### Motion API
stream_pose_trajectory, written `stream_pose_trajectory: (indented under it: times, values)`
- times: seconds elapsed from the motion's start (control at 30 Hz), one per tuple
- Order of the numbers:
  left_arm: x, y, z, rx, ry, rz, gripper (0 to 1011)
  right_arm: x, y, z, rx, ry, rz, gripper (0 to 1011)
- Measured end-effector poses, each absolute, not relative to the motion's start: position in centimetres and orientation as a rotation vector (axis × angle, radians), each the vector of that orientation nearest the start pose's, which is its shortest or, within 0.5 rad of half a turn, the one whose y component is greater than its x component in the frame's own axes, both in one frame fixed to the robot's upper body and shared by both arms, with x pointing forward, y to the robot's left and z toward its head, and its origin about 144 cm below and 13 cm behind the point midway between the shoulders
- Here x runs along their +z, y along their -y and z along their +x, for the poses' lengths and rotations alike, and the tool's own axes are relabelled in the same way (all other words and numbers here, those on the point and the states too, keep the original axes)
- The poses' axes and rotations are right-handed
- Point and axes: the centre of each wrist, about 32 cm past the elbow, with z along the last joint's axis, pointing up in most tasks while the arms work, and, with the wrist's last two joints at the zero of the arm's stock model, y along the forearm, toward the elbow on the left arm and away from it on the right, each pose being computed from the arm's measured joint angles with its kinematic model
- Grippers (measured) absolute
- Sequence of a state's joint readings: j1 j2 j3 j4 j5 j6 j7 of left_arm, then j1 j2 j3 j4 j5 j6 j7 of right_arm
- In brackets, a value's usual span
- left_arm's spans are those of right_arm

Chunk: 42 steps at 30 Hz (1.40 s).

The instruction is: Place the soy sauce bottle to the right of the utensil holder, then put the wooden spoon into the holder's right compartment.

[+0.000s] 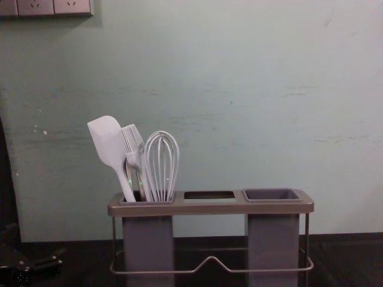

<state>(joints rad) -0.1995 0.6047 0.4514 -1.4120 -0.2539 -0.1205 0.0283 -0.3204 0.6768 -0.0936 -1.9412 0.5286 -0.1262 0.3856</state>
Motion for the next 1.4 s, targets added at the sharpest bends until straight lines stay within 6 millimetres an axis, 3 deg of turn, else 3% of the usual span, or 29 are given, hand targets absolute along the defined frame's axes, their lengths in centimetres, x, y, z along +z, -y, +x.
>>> stream_pose_trajectory:
  times: [0.2,0.53,1.07,1.4]
  values:
    - [114.0,-31.0,48.9,1.248,0.285,0.304,1005,120.0,33.1,38.4,-0.881,0.102,-0.022,381]
    - [114.0,-31.0,48.9,1.248,0.285,0.304,1005,120.2,34.8,43.2,-0.853,0.091,-0.009,381]
    - [114.0,-31.0,48.9,1.248,0.285,0.304,1005,120.4,33.1,48.5,-0.865,0.122,-0.053,381]
    - [114.0,-31.0,48.9,1.248,0.285,0.304,1005,119.9,31.8,50.6,-0.898,0.111,-0.037,381]
